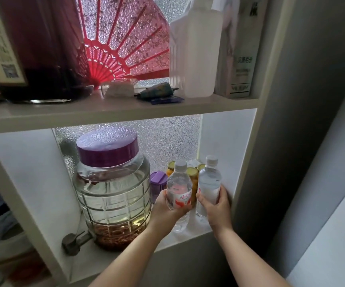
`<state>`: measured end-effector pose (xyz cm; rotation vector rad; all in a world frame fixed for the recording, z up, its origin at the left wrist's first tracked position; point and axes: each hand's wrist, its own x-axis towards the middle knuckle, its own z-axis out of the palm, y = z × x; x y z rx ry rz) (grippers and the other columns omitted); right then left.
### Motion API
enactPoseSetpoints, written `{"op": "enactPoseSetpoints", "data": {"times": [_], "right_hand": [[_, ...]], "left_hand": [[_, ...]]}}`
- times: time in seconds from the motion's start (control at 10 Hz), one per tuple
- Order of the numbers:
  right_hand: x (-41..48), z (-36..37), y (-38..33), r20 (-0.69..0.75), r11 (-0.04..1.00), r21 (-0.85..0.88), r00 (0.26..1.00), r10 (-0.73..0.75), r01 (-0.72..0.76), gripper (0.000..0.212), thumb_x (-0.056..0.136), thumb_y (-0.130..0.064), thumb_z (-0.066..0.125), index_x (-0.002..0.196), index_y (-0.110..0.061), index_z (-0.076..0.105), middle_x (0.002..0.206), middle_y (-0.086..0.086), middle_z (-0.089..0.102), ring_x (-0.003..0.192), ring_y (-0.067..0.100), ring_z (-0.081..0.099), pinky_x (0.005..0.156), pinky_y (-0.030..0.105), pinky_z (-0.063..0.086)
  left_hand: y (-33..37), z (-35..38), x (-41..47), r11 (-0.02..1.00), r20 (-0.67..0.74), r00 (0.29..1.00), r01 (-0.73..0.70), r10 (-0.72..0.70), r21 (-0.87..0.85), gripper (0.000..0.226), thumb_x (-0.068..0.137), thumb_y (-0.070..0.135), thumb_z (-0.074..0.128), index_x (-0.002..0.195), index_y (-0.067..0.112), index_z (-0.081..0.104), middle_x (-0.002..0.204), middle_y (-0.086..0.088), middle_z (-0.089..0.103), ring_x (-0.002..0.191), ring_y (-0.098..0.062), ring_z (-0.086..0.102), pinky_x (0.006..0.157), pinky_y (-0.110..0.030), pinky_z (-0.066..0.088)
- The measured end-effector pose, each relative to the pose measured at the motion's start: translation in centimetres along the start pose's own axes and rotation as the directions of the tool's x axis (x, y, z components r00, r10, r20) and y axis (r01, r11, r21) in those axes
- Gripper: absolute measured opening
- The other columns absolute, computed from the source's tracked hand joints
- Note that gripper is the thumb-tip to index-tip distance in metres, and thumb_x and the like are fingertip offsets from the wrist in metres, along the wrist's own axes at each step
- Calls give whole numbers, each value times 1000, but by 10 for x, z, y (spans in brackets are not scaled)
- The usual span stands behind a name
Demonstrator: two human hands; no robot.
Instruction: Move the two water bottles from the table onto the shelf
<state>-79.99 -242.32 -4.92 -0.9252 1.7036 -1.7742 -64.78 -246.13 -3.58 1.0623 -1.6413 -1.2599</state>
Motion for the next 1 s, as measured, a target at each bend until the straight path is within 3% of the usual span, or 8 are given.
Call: {"op": "enactPoseSetpoints", "data": {"times": [0.2, 0.4, 0.6, 0.7, 0.8, 0.9, 1.0], "right_hand": [[1, -2, 2, 25, 1000, 12, 1000, -1, 0, 70, 67, -26, 82, 129, -27, 51, 120, -1, 65, 108, 18, 64, 93, 51, 53], [4, -9, 4, 80, 1000, 9, 996, 28, -29, 70, 70, -15, 81, 131, -23, 48, 122, 3, 63, 108, 20, 62, 94, 50, 52], [8, -12, -3, 106, 995, 9, 990, 97, -98, 71, 67, -9, 83, 130, -19, 51, 121, 6, 64, 108, 24, 63, 94, 50, 52], [4, -14, -12, 129, 993, -15, 984, 121, -120, 72, 66, -11, 83, 130, -17, 50, 121, 7, 64, 107, 25, 62, 94, 49, 52], [-4, -16, -19, 113, 993, -23, 986, 119, -117, 80, 67, -18, 84, 136, -18, 42, 127, 4, 59, 114, 25, 57, 97, 50, 49], [-22, -19, -34, 72, 994, -46, 992, 101, -98, 83, 68, -27, 82, 137, -19, 36, 135, 6, 53, 123, 26, 51, 102, 50, 45], [-42, -26, -59, -3, 995, -97, 1000, 21, -22, 80, 75, -35, 75, 140, -15, 33, 138, 9, 50, 124, 29, 49, 99, 41, 42]], "left_hand": [[-3, 1, 5, 1000, 21, 1000, -1, 1, 7, 53, 65, 24, 86, 108, 20, 56, 98, 6, 69, 80, 7, 66, 64, -9, 52], [-2, 3, 2, 1000, 13, 1000, -16, 16, 17, 52, 68, 20, 84, 111, 18, 56, 97, 9, 68, 78, 12, 65, 63, -4, 49], [4, 4, -2, 1000, 17, 1000, -5, 5, 10, 55, 67, 22, 85, 112, 23, 53, 104, 5, 67, 93, -3, 65, 63, -9, 51], [14, 0, -4, 998, 26, 999, -44, 42, 52, 58, 67, 21, 85, 108, 33, 47, 107, 10, 63, 101, -5, 62, 71, -14, 50], [27, -6, -13, 983, 13, 995, -100, 99, 155, 70, 66, 30, 85, 123, 24, 45, 112, 9, 62, 102, -6, 61, 85, -21, 52], [45, -13, -33, 931, -61, 982, -150, 180, 333, 70, 70, 38, 80, 128, 19, 45, 117, 7, 57, 109, -14, 57, 89, -22, 44], [60, -20, -54, 896, -172, 960, -131, 222, 425, 80, 76, 40, 75, 140, 12, 35, 136, -4, 49, 127, -21, 47, 97, -24, 34]]}}
